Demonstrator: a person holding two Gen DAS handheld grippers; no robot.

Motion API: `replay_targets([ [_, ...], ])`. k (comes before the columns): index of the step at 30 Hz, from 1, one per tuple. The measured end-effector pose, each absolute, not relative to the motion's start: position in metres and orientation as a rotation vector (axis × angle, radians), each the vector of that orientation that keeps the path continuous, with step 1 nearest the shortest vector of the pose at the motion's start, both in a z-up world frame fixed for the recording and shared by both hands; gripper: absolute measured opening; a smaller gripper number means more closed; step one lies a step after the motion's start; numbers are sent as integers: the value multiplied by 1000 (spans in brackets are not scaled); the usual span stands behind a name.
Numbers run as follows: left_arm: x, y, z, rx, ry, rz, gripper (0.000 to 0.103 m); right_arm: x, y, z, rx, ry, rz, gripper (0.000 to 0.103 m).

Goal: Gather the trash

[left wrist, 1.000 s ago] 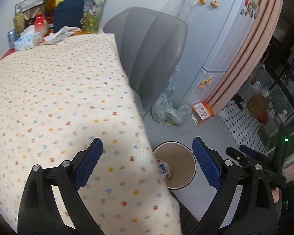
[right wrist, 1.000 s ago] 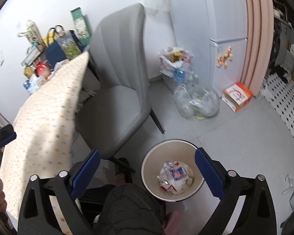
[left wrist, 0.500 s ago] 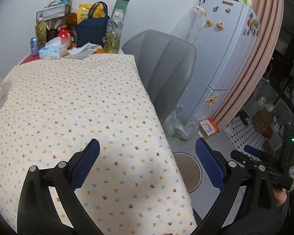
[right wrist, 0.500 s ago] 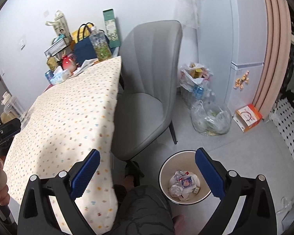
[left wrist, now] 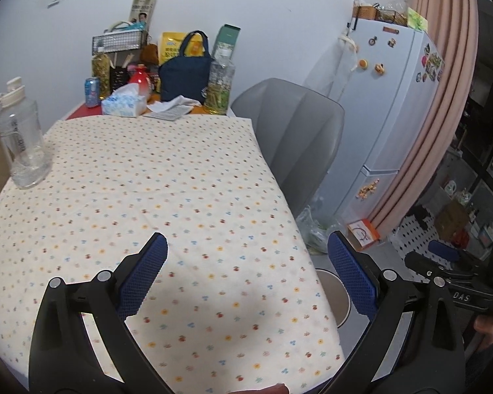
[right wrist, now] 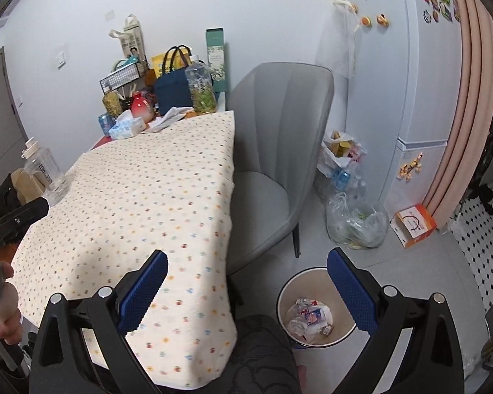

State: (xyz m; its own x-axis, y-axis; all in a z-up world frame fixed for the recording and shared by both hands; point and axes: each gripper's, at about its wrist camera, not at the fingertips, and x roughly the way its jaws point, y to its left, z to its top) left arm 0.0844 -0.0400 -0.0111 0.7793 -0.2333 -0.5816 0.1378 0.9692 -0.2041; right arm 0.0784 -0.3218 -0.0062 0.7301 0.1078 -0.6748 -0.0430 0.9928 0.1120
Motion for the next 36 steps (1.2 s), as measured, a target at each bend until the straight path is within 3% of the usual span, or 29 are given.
replay_targets([
  [15,54,-9,13,-173,575,-137,97,49,-294,31,80,686,83,95],
  [36,50,-12,19,-165,567,-141,97,47,-297,32,88,672,110,95],
])
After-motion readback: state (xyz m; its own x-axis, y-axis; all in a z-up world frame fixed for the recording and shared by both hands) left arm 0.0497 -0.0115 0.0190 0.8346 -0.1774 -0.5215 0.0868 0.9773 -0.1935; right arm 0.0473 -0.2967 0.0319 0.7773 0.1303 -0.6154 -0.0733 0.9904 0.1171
